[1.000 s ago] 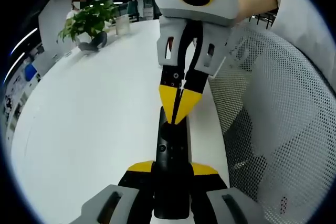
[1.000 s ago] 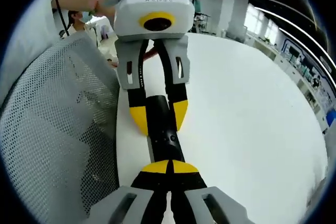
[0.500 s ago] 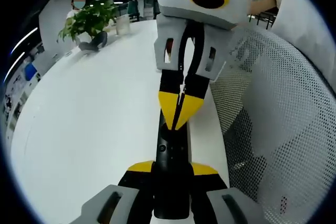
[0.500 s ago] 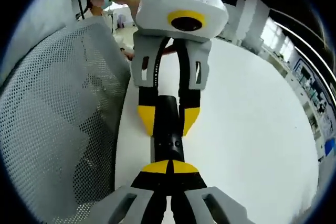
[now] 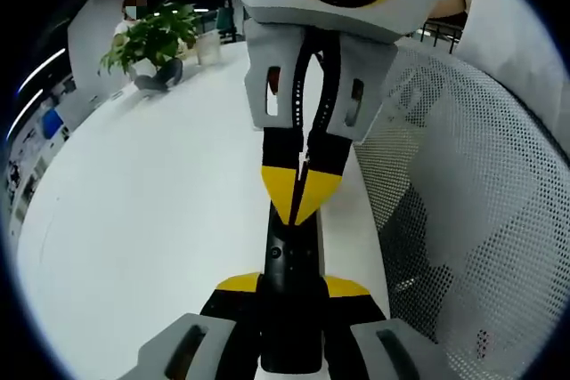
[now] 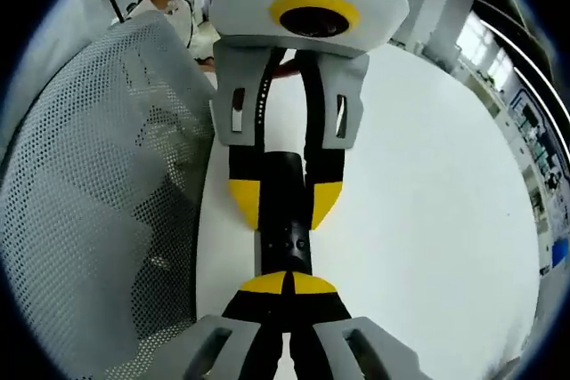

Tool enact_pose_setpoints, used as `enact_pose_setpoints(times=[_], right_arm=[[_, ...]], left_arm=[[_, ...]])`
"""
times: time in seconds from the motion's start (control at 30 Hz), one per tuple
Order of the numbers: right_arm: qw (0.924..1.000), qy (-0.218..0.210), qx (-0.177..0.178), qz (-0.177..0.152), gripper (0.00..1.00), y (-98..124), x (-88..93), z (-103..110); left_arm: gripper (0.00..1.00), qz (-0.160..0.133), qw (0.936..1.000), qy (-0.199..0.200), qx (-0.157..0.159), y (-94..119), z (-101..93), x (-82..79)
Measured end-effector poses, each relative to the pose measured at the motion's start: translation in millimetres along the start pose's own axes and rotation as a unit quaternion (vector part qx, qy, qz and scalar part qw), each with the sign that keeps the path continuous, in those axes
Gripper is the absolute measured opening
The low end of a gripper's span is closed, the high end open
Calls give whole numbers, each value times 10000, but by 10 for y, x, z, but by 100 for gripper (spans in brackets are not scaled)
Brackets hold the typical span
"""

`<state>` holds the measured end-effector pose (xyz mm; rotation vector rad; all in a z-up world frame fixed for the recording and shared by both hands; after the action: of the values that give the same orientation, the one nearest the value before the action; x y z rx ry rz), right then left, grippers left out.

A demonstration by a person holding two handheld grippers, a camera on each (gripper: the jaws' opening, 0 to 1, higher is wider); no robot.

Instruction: Press the specified remote control buttons in sequence, fully releasing each button before pressing the next.

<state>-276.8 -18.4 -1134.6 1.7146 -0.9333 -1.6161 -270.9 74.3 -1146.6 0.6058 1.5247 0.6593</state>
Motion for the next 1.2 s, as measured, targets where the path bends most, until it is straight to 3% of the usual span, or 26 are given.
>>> enact_pose_setpoints(times=[0.1, 0.3, 0.5, 0.73, 0.8, 0.9, 1.03, 1.2], right_arm=[[9990, -340, 34, -291, 0, 16, 36, -8], [9989, -274, -4, -367, 0, -3, -26, 5], [9997, 229, 40, -47, 0, -71, -49, -15], [9997, 152, 88, 145, 0, -84, -73, -10], [9996, 113, 213, 168, 0, -87, -77, 15], [9990, 67, 424, 75, 0, -78, -66, 39], [9964, -607, 489, -335, 0, -57, -39, 39], [9979, -303, 520, -256, 0, -50, -63, 86]], left_arm=[[23, -44, 10000, 42, -19, 3, -2, 4], [23, -63, 9999, 77, -17, 2, 2, 2], [23, -101, 9998, 143, 28, 4, 10, 3], [22, -100, 9998, 153, 4, 2, 3, 3], [22, 64, 10000, 71, -5, -7, -7, -19], [22, 110, 9999, 69, 48, 0, 4, -20], [22, -2, 9999, 113, -7, 4, -3, -1], [22, -43, 9996, 285, 22, 7, 14, -10]])
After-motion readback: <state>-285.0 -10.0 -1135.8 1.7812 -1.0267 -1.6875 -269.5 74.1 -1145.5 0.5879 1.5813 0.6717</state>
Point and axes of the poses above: the point that each gripper's makers call its tool centre point, and the gripper's own axes: y roughly backward along the fingers, z roughly to its left, x roughly out of its underside, the point moved 6 cm from there along y, roughly backward along the fingers, and after that the axes turned 4 degrees about -z, right-handed, at the moved point
